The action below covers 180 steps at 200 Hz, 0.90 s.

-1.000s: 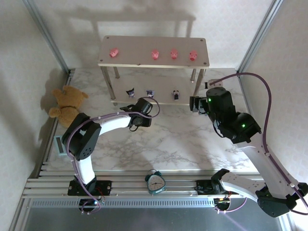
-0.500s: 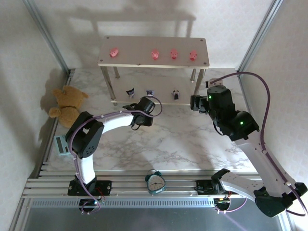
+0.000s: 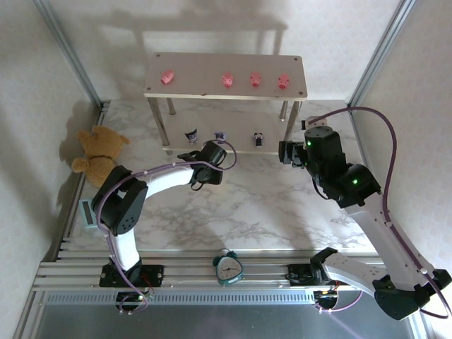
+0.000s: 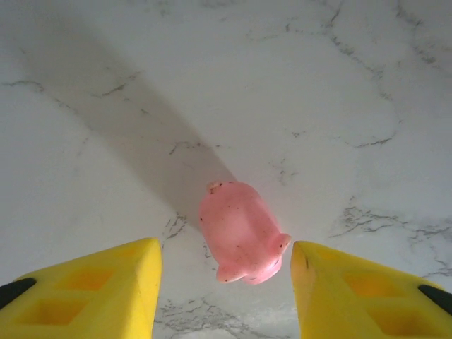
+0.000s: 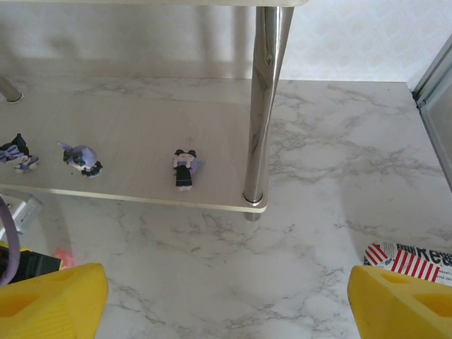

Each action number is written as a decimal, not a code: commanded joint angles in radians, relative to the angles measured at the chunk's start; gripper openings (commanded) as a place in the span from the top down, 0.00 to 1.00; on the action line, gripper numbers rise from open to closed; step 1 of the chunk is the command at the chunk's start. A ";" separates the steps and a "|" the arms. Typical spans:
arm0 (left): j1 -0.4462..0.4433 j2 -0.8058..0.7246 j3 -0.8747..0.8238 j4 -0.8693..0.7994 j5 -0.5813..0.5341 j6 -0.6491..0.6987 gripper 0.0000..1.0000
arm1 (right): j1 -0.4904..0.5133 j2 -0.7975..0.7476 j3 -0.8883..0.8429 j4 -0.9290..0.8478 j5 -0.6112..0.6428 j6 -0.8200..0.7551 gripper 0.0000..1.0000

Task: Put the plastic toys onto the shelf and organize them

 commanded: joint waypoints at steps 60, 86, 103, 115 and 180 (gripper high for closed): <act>-0.035 0.001 0.018 -0.084 -0.019 -0.080 0.48 | -0.010 -0.026 -0.020 0.036 -0.019 0.001 0.11; -0.036 0.028 0.028 -0.086 -0.008 -0.089 0.49 | -0.011 -0.034 -0.027 0.042 -0.010 -0.010 0.11; -0.039 0.048 0.039 -0.090 -0.005 -0.094 0.49 | -0.015 -0.036 -0.028 0.045 -0.006 -0.018 0.11; -0.040 0.062 0.046 -0.092 0.001 -0.095 0.49 | -0.018 -0.037 -0.032 0.048 -0.009 -0.021 0.11; -0.044 0.107 0.058 -0.089 -0.018 -0.093 0.51 | -0.051 -0.031 -0.055 0.073 -0.041 -0.031 0.11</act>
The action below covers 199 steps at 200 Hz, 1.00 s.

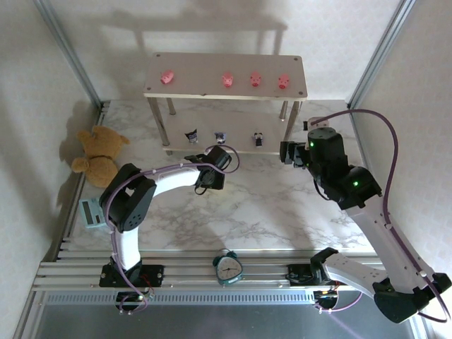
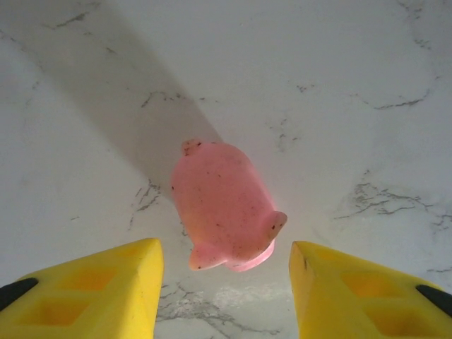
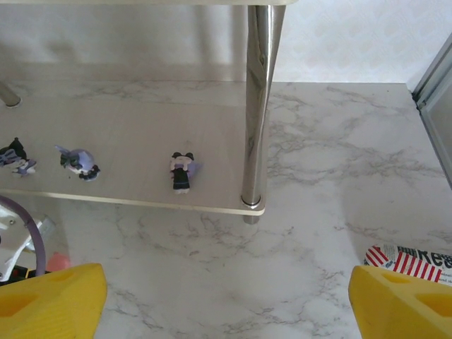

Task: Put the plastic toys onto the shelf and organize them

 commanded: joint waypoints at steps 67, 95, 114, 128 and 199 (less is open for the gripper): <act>0.000 0.036 0.052 -0.060 -0.111 0.038 0.55 | -0.041 -0.001 -0.029 0.044 -0.042 -0.011 0.10; 0.005 0.034 0.056 -0.093 -0.122 0.057 0.55 | -0.048 -0.001 -0.027 0.044 -0.048 -0.011 0.10; 0.005 0.023 0.055 -0.102 -0.123 0.063 0.55 | -0.052 0.001 -0.028 0.048 -0.051 -0.010 0.10; 0.007 0.023 0.055 -0.101 -0.125 0.071 0.54 | -0.051 0.005 -0.026 0.053 -0.059 -0.008 0.10; 0.016 0.012 0.066 -0.071 -0.110 0.112 0.68 | -0.053 0.004 -0.023 0.051 -0.054 -0.004 0.10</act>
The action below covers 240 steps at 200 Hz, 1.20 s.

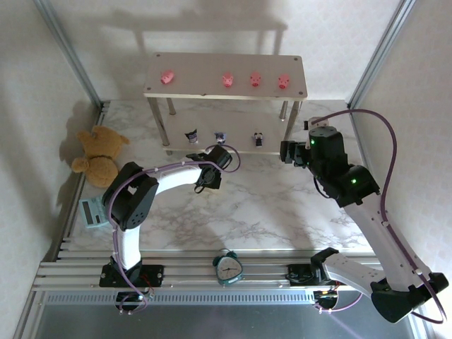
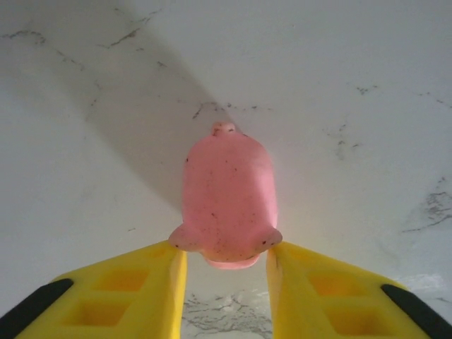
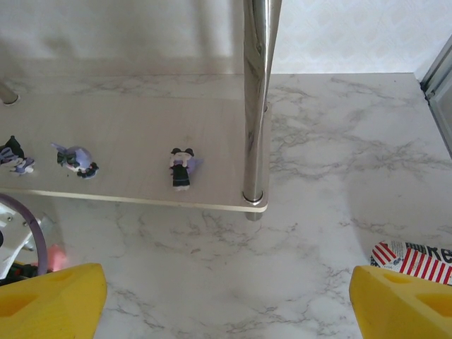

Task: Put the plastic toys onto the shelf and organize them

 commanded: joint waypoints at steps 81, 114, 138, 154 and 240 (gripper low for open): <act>0.057 -0.025 -0.026 0.068 0.139 0.076 0.97 | -0.011 -0.008 -0.009 0.023 0.018 0.001 0.09; 0.068 -0.041 -0.034 0.079 0.126 0.043 0.87 | -0.011 -0.007 -0.010 0.024 0.015 0.006 0.09; 0.063 -0.080 -0.019 0.067 0.087 0.014 0.71 | -0.010 -0.007 -0.010 0.024 0.017 0.006 0.09; 0.063 -0.106 -0.011 0.069 0.085 -0.004 0.61 | -0.010 -0.002 -0.010 0.029 0.005 0.003 0.08; 0.063 -0.035 0.081 0.087 0.083 -0.077 0.48 | -0.010 0.023 0.005 0.047 -0.045 -0.018 0.08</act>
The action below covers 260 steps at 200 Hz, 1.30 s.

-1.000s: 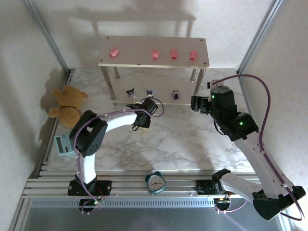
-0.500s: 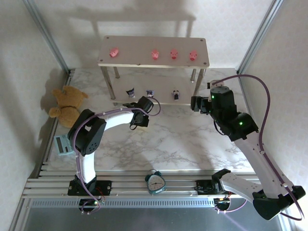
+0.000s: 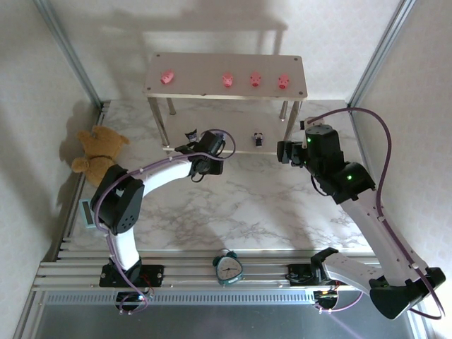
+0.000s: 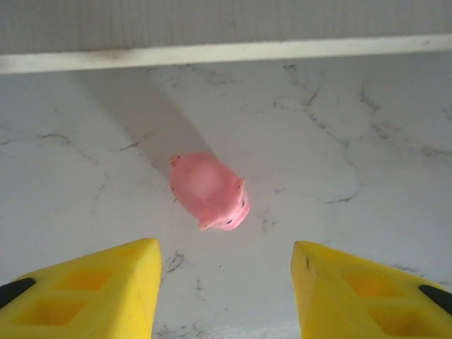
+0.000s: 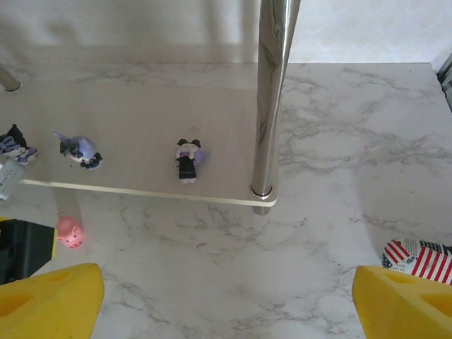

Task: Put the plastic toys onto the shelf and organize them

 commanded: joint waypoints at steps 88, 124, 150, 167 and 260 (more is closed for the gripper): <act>0.002 0.132 0.081 -0.042 -0.082 -0.046 0.48 | -0.032 -0.002 0.016 0.042 -0.024 -0.064 0.08; 0.001 0.172 0.114 -0.039 -0.085 -0.033 0.50 | -0.049 -0.008 0.003 0.048 -0.033 -0.071 0.08; 0.001 0.194 0.130 -0.040 -0.088 -0.024 0.49 | -0.059 -0.015 -0.004 0.044 -0.036 -0.074 0.08; 0.001 0.214 0.138 -0.056 -0.101 -0.014 0.50 | -0.064 -0.020 -0.006 0.042 -0.035 -0.078 0.07; -0.004 0.191 0.052 -0.087 -0.054 0.142 0.69 | -0.072 -0.054 -0.003 0.029 -0.035 -0.053 0.07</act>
